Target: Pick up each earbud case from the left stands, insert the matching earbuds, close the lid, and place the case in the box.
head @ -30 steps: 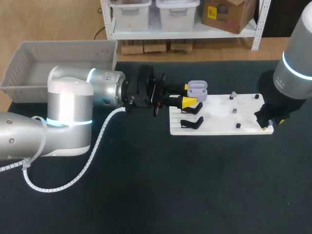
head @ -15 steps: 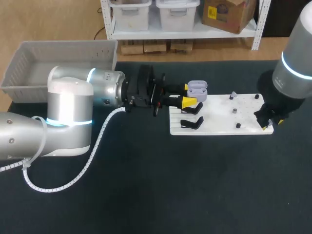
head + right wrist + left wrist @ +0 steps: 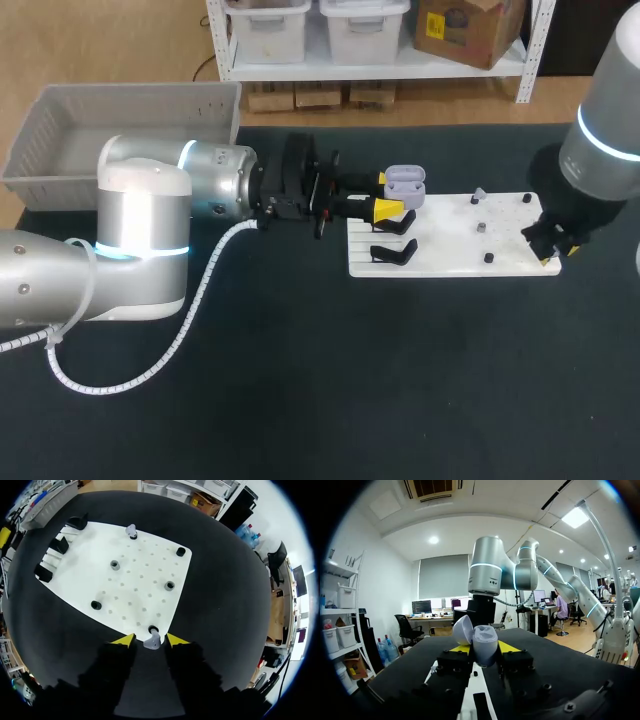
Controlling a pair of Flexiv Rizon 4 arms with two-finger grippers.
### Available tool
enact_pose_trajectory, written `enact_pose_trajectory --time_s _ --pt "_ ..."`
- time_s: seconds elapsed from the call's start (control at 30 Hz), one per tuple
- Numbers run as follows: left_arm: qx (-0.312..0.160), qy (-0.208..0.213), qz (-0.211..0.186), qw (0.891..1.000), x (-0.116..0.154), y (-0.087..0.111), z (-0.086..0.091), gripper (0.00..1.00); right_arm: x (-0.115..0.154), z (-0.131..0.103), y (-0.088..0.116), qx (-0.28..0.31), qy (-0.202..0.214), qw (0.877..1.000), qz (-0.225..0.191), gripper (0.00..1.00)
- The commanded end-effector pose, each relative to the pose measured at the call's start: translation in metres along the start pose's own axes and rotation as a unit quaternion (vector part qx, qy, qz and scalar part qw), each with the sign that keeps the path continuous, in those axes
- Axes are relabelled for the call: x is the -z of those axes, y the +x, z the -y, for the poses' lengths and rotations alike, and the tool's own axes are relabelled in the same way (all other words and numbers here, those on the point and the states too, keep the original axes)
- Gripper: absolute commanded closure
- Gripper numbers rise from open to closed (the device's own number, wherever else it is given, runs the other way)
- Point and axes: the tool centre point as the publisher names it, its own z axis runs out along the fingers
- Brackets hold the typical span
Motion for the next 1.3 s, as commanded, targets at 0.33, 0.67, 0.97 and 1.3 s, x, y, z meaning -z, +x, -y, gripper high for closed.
enact_pose_trajectory --time_s 0.33,0.67,0.97,1.3 --pt "-0.001 -0.003 0.000 1.000 0.000 0.000 0.002 1.00 -0.001 0.000 0.001 0.003 0.005 1.000 -0.001 0.82" --pt "-0.001 -0.003 0.000 1.000 0.000 0.000 0.002 1.00 0.015 -0.006 0.007 0.007 0.028 1.000 0.001 1.00" --pt "-0.001 -0.003 0.000 1.000 0.000 0.000 0.002 1.00 0.055 -0.019 0.009 -0.007 0.049 0.999 -0.006 1.00" --pt "-0.001 -0.003 0.000 1.000 0.000 0.000 0.002 1.00 0.098 -0.047 0.004 -0.091 0.066 0.991 -0.079 1.00"
